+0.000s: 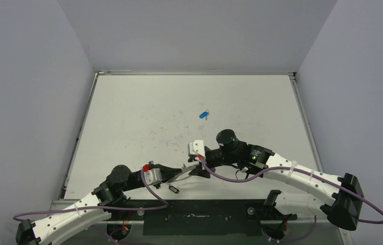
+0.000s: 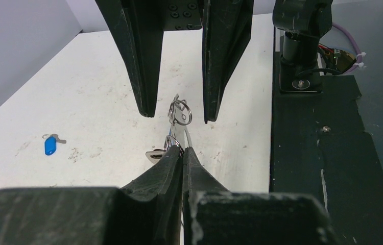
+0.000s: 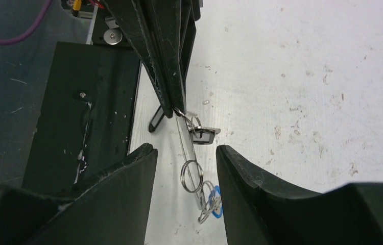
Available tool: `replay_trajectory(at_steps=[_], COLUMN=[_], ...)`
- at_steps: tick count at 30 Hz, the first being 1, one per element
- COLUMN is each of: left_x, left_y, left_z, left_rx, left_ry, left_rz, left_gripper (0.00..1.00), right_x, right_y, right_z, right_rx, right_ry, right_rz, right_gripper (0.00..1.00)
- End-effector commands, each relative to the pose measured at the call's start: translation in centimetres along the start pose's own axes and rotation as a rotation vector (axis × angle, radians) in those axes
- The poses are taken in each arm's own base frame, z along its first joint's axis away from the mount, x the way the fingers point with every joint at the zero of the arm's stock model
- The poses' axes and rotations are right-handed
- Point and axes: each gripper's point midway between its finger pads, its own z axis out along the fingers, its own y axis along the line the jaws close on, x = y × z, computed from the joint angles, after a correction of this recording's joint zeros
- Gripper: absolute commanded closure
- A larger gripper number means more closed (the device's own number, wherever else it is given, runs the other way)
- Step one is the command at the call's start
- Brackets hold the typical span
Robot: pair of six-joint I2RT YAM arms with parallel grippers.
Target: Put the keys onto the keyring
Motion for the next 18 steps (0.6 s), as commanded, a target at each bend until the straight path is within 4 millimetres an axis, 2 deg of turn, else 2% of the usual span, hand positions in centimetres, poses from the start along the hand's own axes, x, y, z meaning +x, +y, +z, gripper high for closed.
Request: replay_trajectory(at_steps=[1, 6, 9, 13, 18], left_x=[-3.0, -2.9, -2.8, -3.2, -3.5], left_y=[-0.2, -0.2, -0.3, -0.6, -0.9], left_z=[0.5, 0.6, 0.6, 0.6, 0.6], left_rx=[0.026, 0.031, 0.038, 0.055, 0.075], left_ry=[-0.101, -0.089, -0.087, -0.096, -0.107], left_rz=[0.021, 0.022, 0.024, 0.029, 0.033], left_gripper=[1.00, 1.00, 1.00, 1.00, 1.00], right_x=[-3.5, -5.4, -5.9, -5.0, -2.6], right_y=[-0.1, 0.3, -0.2, -1.6, -2.1], right_z=[0.0, -1.2, -1.9, -2.3, -1.2], right_rx=[-0.027, -0.029, 0.018, 0.106, 0.118], right_ry=[-0.124, -0.173, -0.188, -0.159, -0.104], right_rz=[-0.105, -0.127, -0.144, -0.137, -0.115], right_gripper=[0.53, 0.51, 0.50, 0.51, 0.52])
